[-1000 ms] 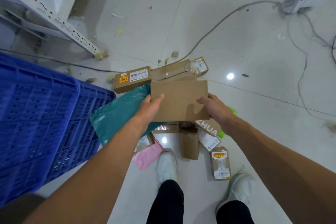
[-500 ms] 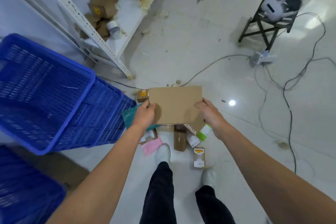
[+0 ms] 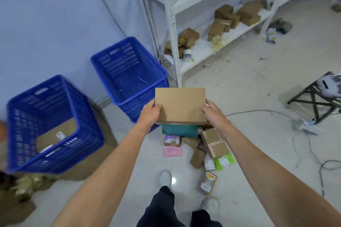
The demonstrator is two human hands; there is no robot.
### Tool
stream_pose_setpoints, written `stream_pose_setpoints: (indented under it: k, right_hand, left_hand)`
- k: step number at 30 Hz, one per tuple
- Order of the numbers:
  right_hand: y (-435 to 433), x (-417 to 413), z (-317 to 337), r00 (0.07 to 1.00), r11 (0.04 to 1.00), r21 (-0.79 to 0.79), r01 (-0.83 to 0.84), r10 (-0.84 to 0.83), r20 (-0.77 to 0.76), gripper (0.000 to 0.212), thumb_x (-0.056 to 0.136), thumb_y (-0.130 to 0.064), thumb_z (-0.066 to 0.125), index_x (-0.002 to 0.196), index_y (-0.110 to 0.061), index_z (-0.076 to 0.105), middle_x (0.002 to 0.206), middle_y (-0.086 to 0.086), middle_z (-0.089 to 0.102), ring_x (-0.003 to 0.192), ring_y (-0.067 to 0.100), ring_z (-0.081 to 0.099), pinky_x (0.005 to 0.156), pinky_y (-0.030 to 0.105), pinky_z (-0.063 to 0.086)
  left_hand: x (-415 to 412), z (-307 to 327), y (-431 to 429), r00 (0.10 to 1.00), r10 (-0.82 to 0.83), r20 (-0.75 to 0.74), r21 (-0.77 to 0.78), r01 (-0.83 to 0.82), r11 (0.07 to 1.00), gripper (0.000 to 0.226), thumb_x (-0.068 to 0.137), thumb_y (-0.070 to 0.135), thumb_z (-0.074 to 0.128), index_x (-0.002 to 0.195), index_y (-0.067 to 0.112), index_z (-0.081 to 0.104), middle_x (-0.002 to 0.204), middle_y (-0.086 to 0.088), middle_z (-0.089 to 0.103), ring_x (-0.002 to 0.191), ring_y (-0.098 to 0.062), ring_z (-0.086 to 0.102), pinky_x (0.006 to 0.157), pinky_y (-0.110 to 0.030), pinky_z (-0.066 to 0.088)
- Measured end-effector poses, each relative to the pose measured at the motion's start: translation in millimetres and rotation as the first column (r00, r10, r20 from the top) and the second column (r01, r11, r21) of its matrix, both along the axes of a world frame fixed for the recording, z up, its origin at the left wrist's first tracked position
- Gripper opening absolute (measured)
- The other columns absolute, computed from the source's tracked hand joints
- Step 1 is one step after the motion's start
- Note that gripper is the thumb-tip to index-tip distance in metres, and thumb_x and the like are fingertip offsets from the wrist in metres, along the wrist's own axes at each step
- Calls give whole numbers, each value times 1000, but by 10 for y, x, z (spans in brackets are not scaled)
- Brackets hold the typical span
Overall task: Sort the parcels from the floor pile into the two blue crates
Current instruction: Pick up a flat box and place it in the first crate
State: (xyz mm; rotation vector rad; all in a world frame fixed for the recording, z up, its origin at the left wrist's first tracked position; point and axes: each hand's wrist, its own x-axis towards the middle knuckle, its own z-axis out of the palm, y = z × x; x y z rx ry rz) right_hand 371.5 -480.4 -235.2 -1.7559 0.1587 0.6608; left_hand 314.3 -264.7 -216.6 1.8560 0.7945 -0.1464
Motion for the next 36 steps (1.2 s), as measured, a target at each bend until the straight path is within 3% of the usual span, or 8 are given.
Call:
stream_pose_setpoints:
  k: [4, 9, 13, 17, 23, 29, 31, 36]
  right_hand:
    - [501, -177, 318, 992, 993, 37, -110, 107, 70, 46, 97, -24, 51, 143, -30, 47, 124, -3, 62, 104, 12, 60, 69, 19, 44]
    - [1374, -446, 568, 950, 964, 52, -260, 246, 192, 43, 95, -19, 52, 134, -37, 50, 124, -6, 62, 106, 9, 59, 83, 24, 46]
    - [2126, -722, 645, 937, 950, 34, -311, 300, 180, 53, 94, -24, 55, 145, -33, 44, 124, -9, 61, 102, 5, 60, 83, 25, 45]
    - [2818, -1058, 707, 912, 926, 4, -378, 372, 172, 55, 95, -29, 53, 147, -37, 39, 126, -10, 59, 107, 9, 58, 86, 28, 41]
    - [3592, -1346, 664, 885, 903, 16, -428, 416, 207, 42, 95, -14, 54, 134, -27, 47, 115, -8, 63, 95, -3, 58, 68, 18, 42]
    - [3975, -1328, 655, 917, 914, 114, -390, 374, 138, 18, 86, -30, 60, 98, -20, 68, 106, -4, 71, 110, 19, 65, 96, 37, 50]
    - [4042, -1283, 682, 921, 912, 148, -384, 366, 135, 15, 88, -29, 57, 89, -22, 70, 93, -14, 74, 104, 12, 67, 96, 36, 48]
    - [4127, -1077, 663, 913, 904, 141, -404, 388, 131, 50, 89, -50, 57, 133, -28, 54, 127, -11, 61, 119, 9, 57, 109, 43, 41]
  left_hand:
    - [-415, 288, 416, 991, 128, 34, 3, -128, 992, 37, 103, 23, 43, 138, 27, 56, 135, 5, 57, 118, -19, 51, 100, -36, 40]
    - [-991, 633, 1118, 959, 257, 117, -33, -255, 966, 35, 104, 17, 43, 135, 18, 58, 121, 2, 59, 106, -16, 53, 88, -27, 38]
    - [-1472, 690, 1833, 936, 327, 131, -41, -324, 945, 36, 101, 23, 46, 132, 21, 63, 126, 2, 66, 112, -17, 61, 100, -34, 48]
    - [-1933, 656, 2482, 906, 392, 157, -92, -382, 920, 24, 101, 23, 47, 115, 28, 65, 114, 7, 69, 99, -10, 64, 82, -27, 51]
    - [-2404, 691, 3160, 865, 461, 200, -120, -445, 887, 22, 103, 32, 46, 115, 24, 62, 112, 6, 65, 90, -4, 58, 67, -23, 44]
    - [-2603, 619, 3480, 789, 586, 185, -335, -510, 792, 60, 97, 72, 25, 122, 38, 67, 114, 7, 73, 108, -13, 66, 93, -38, 52]
    - [-2579, 607, 3519, 764, 622, 172, -357, -540, 762, 59, 99, 69, 25, 124, 36, 66, 115, 7, 73, 109, -12, 65, 86, -33, 52]
    - [-2395, 590, 3532, 723, 666, 182, -331, -593, 734, 53, 102, 59, 34, 125, 21, 62, 117, 2, 72, 105, -13, 67, 75, -29, 50]
